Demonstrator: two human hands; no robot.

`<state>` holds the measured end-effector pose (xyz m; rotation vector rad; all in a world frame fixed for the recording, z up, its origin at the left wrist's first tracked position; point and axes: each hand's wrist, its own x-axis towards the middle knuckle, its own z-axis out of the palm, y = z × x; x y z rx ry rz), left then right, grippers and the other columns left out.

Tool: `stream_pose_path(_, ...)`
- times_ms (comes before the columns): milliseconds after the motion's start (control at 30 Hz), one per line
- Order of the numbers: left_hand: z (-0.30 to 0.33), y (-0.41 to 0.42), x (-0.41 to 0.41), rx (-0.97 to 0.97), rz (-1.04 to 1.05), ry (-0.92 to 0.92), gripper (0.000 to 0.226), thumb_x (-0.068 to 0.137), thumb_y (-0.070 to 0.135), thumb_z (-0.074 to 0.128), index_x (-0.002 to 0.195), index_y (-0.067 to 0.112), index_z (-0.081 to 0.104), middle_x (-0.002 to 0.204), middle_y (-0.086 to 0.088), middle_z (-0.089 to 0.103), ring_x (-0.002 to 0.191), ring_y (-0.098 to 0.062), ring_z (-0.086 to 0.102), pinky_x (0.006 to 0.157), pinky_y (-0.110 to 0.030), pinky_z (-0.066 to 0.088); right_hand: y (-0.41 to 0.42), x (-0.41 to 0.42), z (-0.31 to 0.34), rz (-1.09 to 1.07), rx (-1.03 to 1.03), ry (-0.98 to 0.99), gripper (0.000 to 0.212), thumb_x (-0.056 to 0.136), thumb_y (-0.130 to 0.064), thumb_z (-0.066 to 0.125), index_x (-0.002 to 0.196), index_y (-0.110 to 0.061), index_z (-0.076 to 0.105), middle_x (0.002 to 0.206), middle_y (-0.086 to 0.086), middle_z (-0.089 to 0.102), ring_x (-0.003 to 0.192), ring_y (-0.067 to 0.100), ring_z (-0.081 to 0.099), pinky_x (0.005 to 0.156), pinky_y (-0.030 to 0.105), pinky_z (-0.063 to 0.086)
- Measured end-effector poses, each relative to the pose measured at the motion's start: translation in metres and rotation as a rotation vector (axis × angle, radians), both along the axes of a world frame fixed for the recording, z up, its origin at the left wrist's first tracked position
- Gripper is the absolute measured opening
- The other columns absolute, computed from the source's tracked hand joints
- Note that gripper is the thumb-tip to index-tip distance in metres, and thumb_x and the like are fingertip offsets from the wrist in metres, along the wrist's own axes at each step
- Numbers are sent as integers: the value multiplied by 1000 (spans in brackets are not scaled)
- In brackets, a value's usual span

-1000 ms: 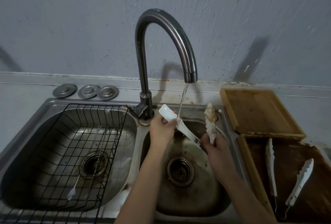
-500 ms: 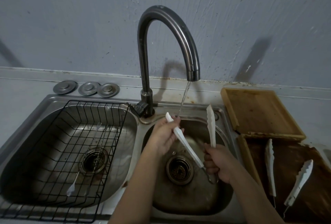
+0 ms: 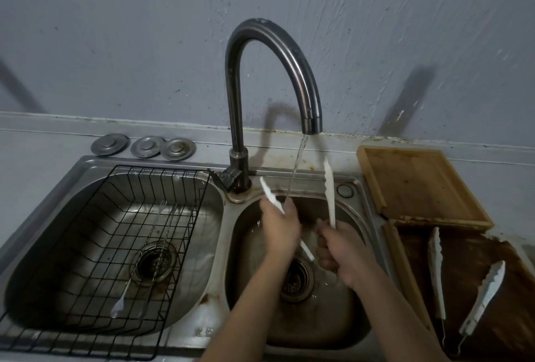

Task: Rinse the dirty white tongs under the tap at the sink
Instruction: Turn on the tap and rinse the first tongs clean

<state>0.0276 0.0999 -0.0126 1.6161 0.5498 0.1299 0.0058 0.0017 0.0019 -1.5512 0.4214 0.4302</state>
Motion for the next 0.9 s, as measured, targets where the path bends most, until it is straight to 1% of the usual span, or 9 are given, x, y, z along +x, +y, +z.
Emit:
stream_pose_path(100,-5,-20,-19,-96,-180,25,29,99,25,37,104,0,49,72,-4,58,62,-14,58,50,-25,49,10,5,14,-41,-96,-154,19,92,-21,51,76,-15,58,55,1,59,50,16,57,43,25,43)
stream_pose_path(167,-11,-11,-24,-71,-379,56,49,101,32,27,92,-4,58,72,-10,60,67,-20,59,59,-33,50,10,6,19,-28,-46,-195,19,92,-19,50,76,-13,57,52,1,49,43,13,46,40,24,34)
stream_pose_path(233,-11,7,-24,43,-555,167,51,101,39,22,82,11,61,72,-3,61,68,-13,59,65,-27,49,5,4,18,24,-12,-184,16,93,-18,47,87,-14,61,51,-3,48,42,9,43,40,22,33)
stream_pose_path(333,-12,28,-19,195,-421,210,33,99,32,37,110,11,61,93,-2,64,86,-13,60,85,-29,46,2,3,12,101,-84,-200,20,94,-10,45,102,-18,61,72,1,61,60,10,57,49,19,45)
stream_pose_path(400,-7,37,-16,47,-294,124,29,97,20,45,118,4,57,106,-12,65,99,-21,63,85,-30,46,6,5,9,127,-72,-207,21,93,-4,45,101,-16,60,80,7,66,68,14,64,54,19,50)
stream_pose_path(533,11,43,-17,-589,-387,-4,24,96,6,43,104,-7,62,57,-6,51,46,-13,51,49,-25,46,25,18,8,170,-44,-220,21,91,-2,45,98,-6,65,65,6,67,53,15,63,46,23,48)
stream_pose_path(633,9,44,-17,-570,-346,-42,25,95,4,46,111,-3,63,57,-7,51,44,-9,51,47,-21,48,40,28,7,199,-201,-252,20,89,-10,48,89,-13,67,60,3,62,46,10,56,39,20,41)
stream_pose_path(767,3,49,-17,-545,-340,-62,24,96,6,44,108,-1,63,58,2,63,51,-4,59,49,-15,47,53,36,4,195,-402,-311,28,94,-29,46,74,-17,61,62,0,61,56,12,59,49,22,41)
stream_pose_path(900,-4,54,-14,-459,-355,-46,34,96,10,45,76,15,72,56,0,56,55,-12,47,55,-21,38,54,39,1,195,-495,-374,44,96,-38,40,63,-17,60,50,-3,58,45,5,55,44,13,39)
